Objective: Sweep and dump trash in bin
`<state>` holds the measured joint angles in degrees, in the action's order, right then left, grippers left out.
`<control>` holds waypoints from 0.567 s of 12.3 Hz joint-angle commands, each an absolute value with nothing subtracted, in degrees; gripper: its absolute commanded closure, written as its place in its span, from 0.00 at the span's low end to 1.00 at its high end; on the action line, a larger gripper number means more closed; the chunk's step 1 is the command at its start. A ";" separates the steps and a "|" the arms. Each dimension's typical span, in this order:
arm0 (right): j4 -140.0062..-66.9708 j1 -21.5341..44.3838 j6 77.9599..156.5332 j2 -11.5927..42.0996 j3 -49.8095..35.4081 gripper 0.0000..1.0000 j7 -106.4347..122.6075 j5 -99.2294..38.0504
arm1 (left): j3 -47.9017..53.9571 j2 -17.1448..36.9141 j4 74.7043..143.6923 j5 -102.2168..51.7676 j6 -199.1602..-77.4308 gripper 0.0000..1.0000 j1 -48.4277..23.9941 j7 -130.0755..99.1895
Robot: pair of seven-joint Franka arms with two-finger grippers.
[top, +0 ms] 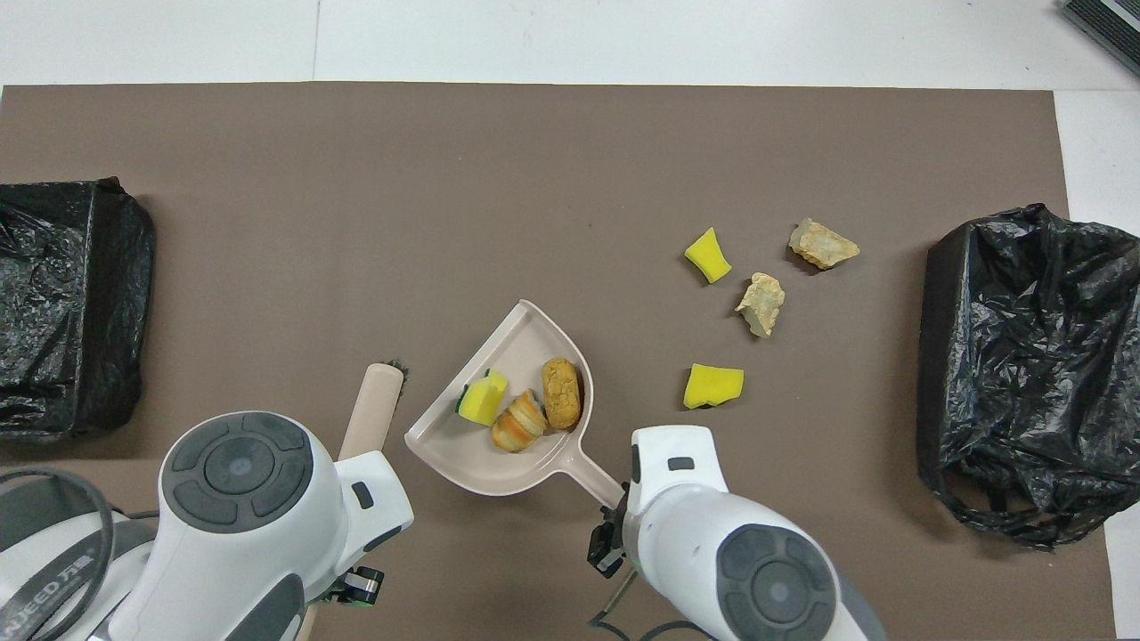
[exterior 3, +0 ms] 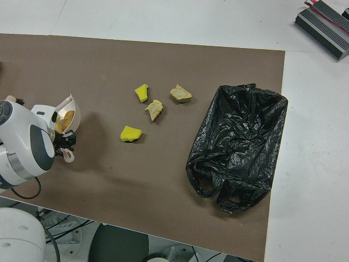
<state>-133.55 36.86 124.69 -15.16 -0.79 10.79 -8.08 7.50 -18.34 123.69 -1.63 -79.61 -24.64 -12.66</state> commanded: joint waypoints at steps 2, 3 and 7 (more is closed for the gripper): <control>-134.12 28.41 117.79 -23.01 -0.01 1.00 13.27 -9.05 | 7.56 -18.46 124.19 -2.37 -82.53 1.00 -23.38 -13.53; -134.12 27.00 117.60 -24.42 0.44 1.00 13.27 -9.05 | 7.56 -18.54 124.45 -4.20 -82.36 1.00 -23.47 -14.93; -132.98 22.76 117.86 -26.89 4.21 1.00 13.01 -9.14 | 8.26 -17.67 129.71 -12.56 -87.26 1.00 -29.15 -24.85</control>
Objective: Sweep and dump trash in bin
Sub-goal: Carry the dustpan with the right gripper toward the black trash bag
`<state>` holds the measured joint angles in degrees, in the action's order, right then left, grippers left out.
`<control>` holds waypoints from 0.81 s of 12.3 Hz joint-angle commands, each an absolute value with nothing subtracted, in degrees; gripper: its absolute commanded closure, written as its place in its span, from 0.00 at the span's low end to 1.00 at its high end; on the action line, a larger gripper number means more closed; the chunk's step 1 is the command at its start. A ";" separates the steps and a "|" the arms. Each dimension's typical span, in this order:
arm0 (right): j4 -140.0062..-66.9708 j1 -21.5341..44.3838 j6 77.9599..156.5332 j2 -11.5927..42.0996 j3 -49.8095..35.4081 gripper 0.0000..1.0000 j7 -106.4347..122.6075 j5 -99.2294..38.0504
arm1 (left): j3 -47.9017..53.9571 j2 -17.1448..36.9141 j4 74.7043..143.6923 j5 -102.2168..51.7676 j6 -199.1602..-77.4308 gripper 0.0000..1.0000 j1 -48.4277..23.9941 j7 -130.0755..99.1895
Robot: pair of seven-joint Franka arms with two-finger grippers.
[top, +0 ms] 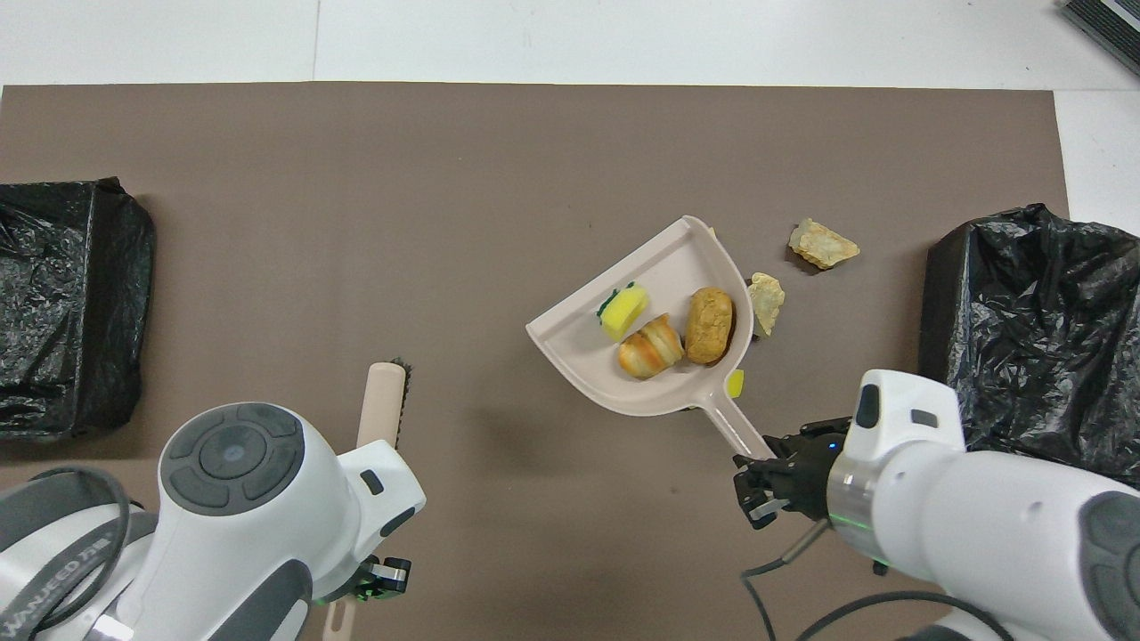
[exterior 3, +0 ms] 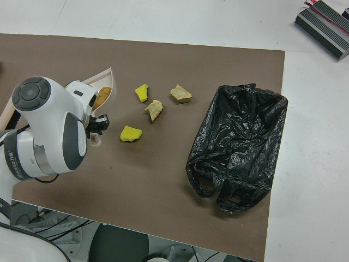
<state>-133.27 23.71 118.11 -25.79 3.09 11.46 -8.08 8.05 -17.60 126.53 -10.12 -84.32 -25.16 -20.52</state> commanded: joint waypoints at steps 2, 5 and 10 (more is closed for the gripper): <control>-132.98 19.45 117.60 -27.94 4.22 1.00 12.30 -8.79 | 8.26 -16.61 134.62 -16.24 -96.71 1.00 -37.92 -31.70; -133.59 13.81 113.91 -29.35 4.13 1.00 11.78 -5.38 | 8.26 -15.56 137.89 -21.27 -104.92 1.00 -45.94 -35.84; -134.30 3.10 109.78 -32.42 4.04 1.00 16.77 -0.45 | 8.26 -15.11 142.99 -23.20 -111.36 1.00 -51.68 -46.30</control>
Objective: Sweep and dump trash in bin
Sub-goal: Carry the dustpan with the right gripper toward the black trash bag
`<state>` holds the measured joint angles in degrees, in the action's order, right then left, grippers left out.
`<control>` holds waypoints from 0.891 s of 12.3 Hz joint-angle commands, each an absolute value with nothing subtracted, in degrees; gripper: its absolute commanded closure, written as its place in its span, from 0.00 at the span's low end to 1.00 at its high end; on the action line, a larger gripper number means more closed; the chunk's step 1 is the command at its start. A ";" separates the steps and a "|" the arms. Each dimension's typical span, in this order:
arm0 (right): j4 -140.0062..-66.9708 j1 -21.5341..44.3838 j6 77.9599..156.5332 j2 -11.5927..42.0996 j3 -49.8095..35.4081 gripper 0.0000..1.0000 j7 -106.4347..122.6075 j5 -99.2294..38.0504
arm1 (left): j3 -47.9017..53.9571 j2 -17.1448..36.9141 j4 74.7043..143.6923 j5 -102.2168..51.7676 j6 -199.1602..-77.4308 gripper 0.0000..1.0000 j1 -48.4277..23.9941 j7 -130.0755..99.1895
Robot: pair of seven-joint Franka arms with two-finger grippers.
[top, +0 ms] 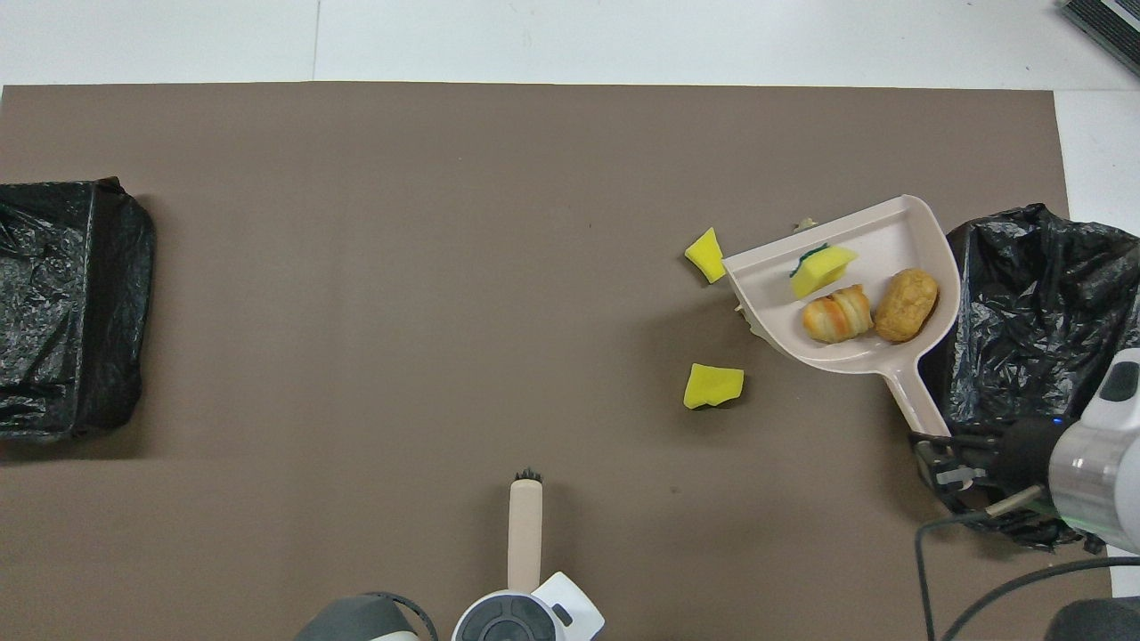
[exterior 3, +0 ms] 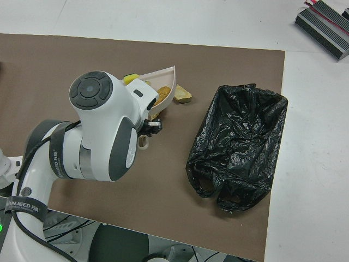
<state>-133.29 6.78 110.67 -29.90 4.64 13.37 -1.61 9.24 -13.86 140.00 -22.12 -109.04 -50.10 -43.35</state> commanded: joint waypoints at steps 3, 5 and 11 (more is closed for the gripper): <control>-134.74 -4.20 109.60 -33.05 4.91 1.00 22.74 -0.44 | 8.17 -15.12 144.05 -23.55 -112.23 1.00 -51.42 -45.88; -134.65 -6.06 108.82 -33.05 6.06 1.00 23.82 -0.44 | 8.17 -15.03 144.32 -23.55 -113.46 1.00 -51.24 -45.79; -133.86 -13.18 101.34 -34.19 7.12 1.00 29.25 0.17 | 8.09 -14.24 146.51 -24.17 -117.78 1.00 -49.23 -42.90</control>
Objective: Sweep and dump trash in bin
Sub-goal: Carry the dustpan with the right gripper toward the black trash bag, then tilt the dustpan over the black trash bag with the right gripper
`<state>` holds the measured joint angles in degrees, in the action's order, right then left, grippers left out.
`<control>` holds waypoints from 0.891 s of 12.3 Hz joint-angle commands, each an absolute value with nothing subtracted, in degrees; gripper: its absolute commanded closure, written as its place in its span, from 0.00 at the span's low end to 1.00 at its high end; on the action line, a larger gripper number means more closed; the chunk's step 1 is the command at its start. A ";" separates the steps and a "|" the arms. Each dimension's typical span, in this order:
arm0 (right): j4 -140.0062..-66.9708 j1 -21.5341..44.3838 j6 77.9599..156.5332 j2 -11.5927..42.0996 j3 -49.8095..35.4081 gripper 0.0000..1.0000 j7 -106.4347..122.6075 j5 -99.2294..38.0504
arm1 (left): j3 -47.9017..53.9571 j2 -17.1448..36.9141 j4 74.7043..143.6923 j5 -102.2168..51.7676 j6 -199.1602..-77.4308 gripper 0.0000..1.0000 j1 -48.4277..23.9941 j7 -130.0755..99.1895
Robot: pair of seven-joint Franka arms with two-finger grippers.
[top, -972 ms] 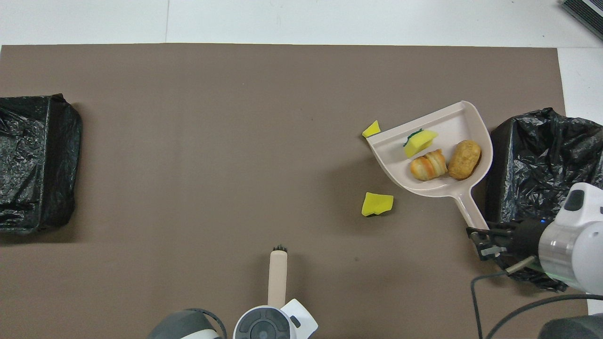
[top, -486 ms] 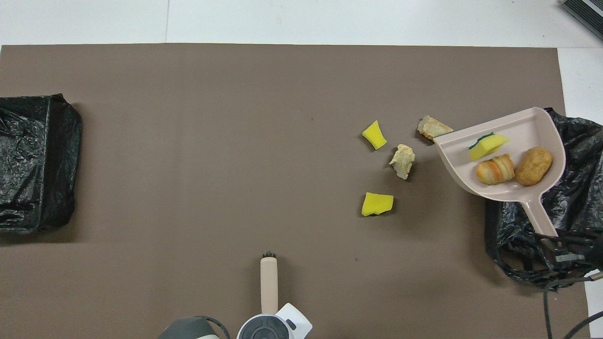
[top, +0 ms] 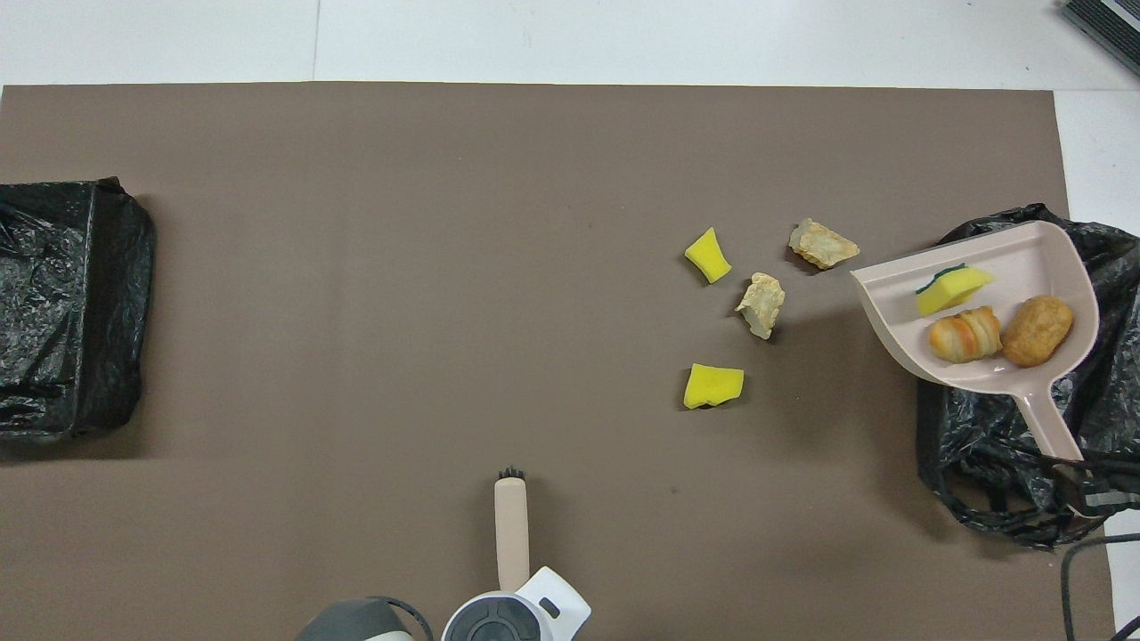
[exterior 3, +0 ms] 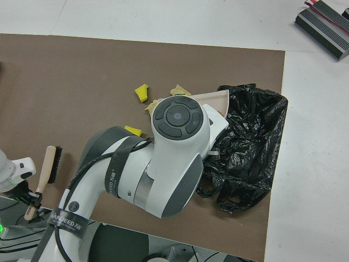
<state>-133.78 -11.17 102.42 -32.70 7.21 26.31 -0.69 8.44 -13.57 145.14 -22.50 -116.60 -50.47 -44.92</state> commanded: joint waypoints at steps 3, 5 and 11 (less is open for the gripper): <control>-133.95 -15.38 100.73 -34.71 7.12 1.00 31.81 1.84 | 8.09 -13.54 146.86 -26.01 -116.81 1.00 -48.25 -38.33; -134.12 -17.04 100.28 -35.50 7.12 1.00 34.09 2.55 | 8.09 -13.36 146.87 -26.37 -116.81 1.00 -47.64 -37.53; -133.16 -20.56 97.91 -35.33 7.12 1.00 36.47 4.66 | 7.91 -13.01 146.16 -26.37 -115.14 0.53 -46.93 -36.21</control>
<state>-133.73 -18.83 98.79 -34.46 7.36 33.78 3.85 7.87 -12.68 146.06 -25.02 -116.26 -48.13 -37.89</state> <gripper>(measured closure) 0.674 0.581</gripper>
